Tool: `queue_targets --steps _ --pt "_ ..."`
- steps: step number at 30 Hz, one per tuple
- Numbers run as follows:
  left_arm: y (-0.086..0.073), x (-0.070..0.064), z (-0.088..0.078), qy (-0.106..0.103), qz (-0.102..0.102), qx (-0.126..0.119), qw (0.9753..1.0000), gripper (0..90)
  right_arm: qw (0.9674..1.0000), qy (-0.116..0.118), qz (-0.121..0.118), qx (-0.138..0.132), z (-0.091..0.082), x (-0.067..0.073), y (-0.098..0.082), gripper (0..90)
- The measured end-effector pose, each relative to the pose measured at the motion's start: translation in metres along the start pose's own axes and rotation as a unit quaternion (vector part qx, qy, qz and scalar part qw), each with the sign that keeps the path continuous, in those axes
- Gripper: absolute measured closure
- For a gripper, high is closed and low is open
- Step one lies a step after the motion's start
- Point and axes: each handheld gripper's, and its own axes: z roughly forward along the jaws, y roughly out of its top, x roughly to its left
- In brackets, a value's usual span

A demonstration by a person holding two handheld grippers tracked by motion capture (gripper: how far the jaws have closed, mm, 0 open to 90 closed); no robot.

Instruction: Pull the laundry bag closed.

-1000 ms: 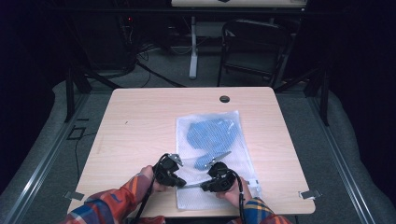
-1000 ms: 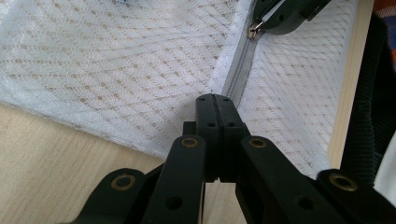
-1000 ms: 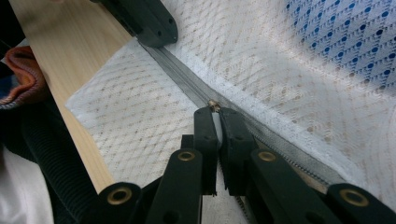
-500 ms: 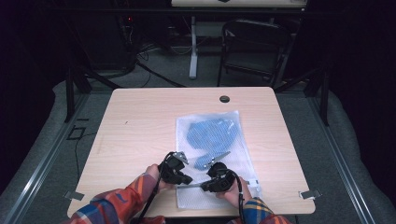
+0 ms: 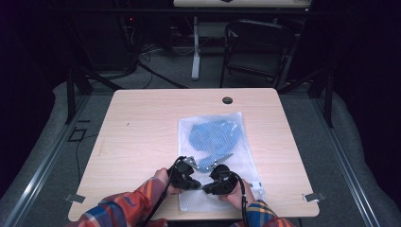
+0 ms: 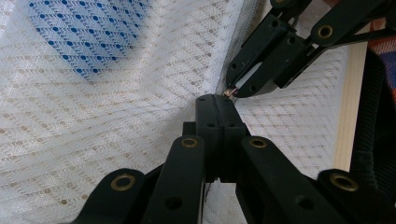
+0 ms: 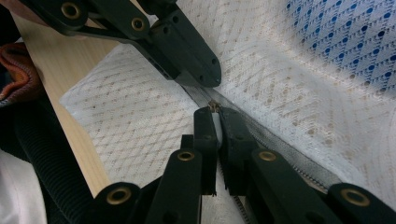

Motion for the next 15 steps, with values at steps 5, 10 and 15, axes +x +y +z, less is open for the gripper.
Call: queue_targets --steps 5,10,15 --pt "-0.0004 -0.0006 0.0002 0.004 0.003 0.001 1.0000 90.0 1.0000 -0.001 -0.002 0.004 -0.0001 0.0002 0.0006 86.8" --pt "-0.0008 -0.0022 0.0000 0.007 0.010 0.003 0.9999 90.0 0.9999 -0.003 -0.004 0.010 -0.0009 0.0003 0.0008 86.8" --pt "-0.0015 -0.0023 0.0002 0.008 0.011 -0.001 0.9999 90.0 0.9999 -0.006 -0.004 0.015 -0.0025 -0.0003 0.0010 86.9"
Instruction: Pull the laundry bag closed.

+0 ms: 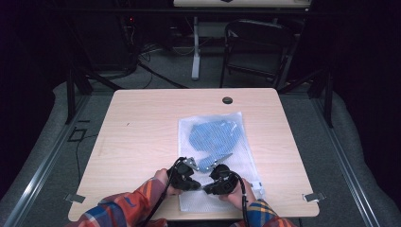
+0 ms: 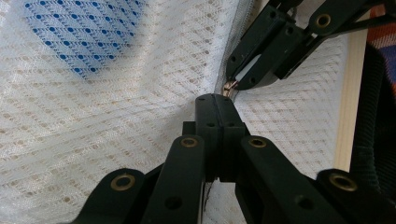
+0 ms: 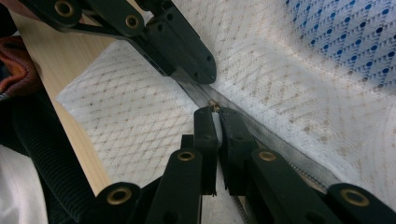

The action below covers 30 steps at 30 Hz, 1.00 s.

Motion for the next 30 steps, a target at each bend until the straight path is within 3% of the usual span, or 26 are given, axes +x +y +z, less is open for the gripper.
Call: queue_targets --steps 30 --pt "-0.001 0.001 0.001 0.001 0.000 -0.005 1.0000 90.0 0.9999 -0.002 0.010 0.005 -0.011 -0.009 -0.006 86.9"
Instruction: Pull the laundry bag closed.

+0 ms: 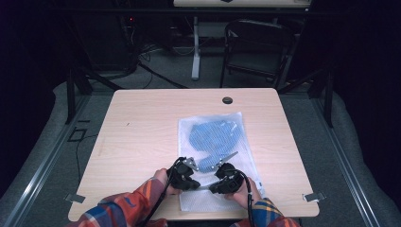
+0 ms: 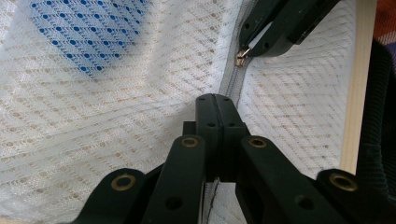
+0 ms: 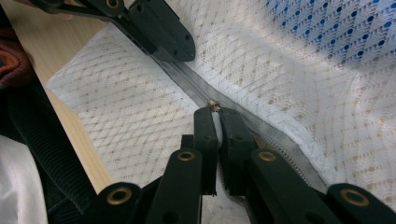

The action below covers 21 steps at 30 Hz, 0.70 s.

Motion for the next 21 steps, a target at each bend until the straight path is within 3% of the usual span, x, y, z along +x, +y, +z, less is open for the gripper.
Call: queue_targets --steps 21 --pt "0.000 0.001 0.000 0.000 0.001 0.002 1.0000 90.0 0.9999 -0.007 0.005 0.006 -0.011 -0.008 -0.007 86.9"
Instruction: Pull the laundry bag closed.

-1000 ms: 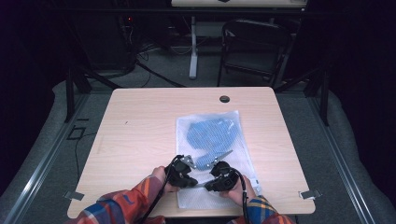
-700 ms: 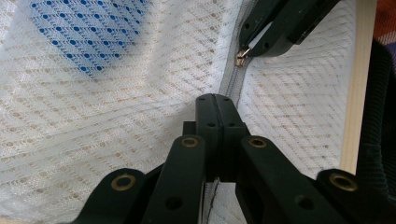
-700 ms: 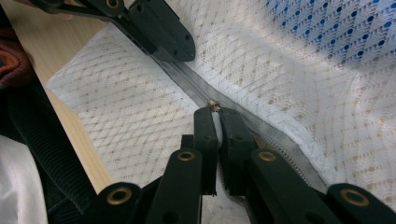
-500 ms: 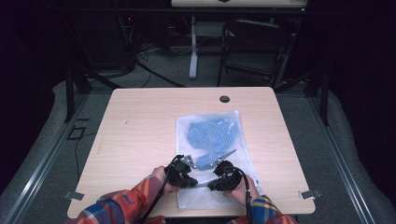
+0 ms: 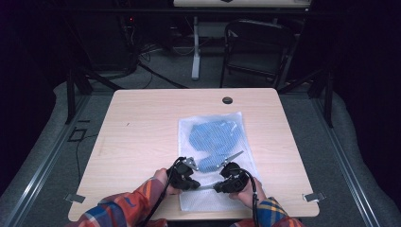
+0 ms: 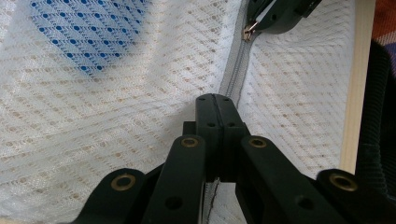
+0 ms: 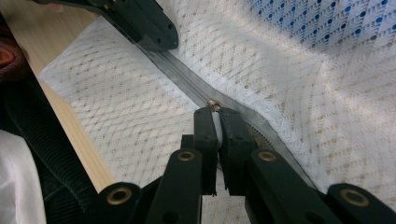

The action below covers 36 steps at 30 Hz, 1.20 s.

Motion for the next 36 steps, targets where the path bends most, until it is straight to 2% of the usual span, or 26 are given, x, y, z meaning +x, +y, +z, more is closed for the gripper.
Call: queue_targets --steps 2,14,15,18,19,30,36 --pt "0.000 0.000 0.000 0.000 0.000 0.000 1.0000 90.0 1.0000 -0.001 0.006 -0.005 0.000 0.000 -0.001 86.9" --pt "0.000 0.000 0.000 0.001 0.001 0.002 1.0000 90.0 1.0000 -0.001 0.000 0.000 -0.002 -0.001 -0.001 86.9" --pt "0.000 0.000 0.000 0.001 0.001 0.002 1.0000 90.0 1.0000 0.000 0.005 -0.007 -0.002 -0.001 -0.002 86.9" --pt "0.000 0.000 0.000 0.001 0.001 0.002 1.0000 90.0 1.0000 -0.002 0.005 -0.002 -0.004 -0.001 -0.003 86.9" --pt "0.000 0.000 0.000 0.000 0.002 0.002 1.0000 90.0 0.9999 -0.002 0.009 -0.012 -0.006 -0.003 -0.005 86.9" --pt "0.000 0.001 0.000 -0.003 -0.004 -0.002 1.0000 90.0 0.9998 -0.002 0.015 -0.009 -0.007 -0.006 -0.008 86.9" --pt "0.006 -0.004 0.003 0.000 0.011 -0.001 0.9999 90.0 0.9997 -0.009 0.021 -0.001 -0.006 -0.011 -0.008 86.8"
